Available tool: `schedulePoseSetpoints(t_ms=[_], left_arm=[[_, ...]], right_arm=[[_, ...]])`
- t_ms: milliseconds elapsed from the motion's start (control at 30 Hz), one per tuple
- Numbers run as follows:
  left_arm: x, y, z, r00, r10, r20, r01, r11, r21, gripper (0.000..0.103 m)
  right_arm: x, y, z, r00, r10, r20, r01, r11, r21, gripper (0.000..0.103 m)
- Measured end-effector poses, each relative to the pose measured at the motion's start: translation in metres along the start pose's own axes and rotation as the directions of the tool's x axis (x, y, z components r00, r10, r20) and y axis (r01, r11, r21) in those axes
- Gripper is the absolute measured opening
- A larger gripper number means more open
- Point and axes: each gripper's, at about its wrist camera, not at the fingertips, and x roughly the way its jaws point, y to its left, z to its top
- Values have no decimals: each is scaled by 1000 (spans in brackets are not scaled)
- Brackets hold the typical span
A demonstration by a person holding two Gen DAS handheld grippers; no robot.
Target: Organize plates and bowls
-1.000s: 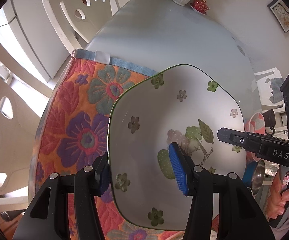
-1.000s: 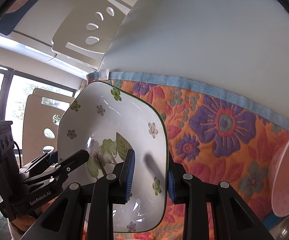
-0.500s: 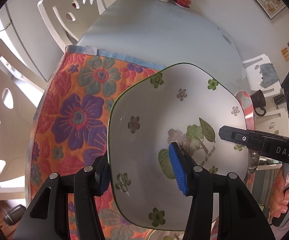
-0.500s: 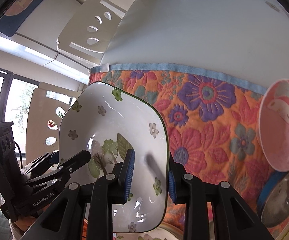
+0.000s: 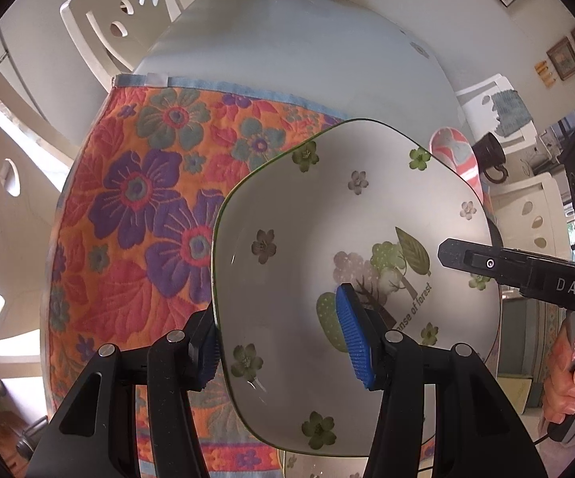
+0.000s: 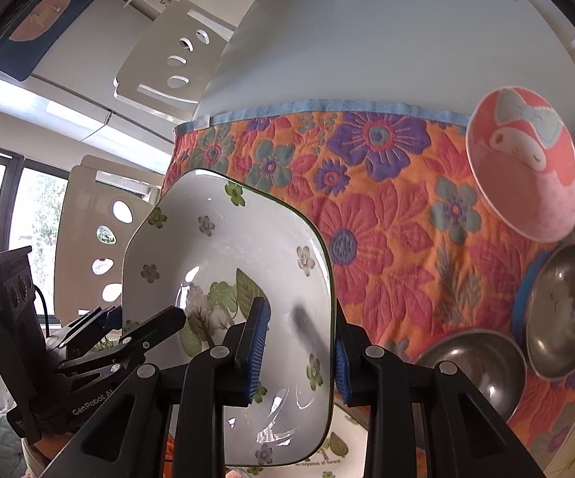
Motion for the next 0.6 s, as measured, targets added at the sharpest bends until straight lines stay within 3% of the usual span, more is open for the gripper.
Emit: schedulePoseSetpoints(t_ms=[600], left_arm=[[8,-14,-63,997,-49,-54,54,995,82,49]], right_arm=[[1,-19,-95,999,-22,35,18,994,111,30]])
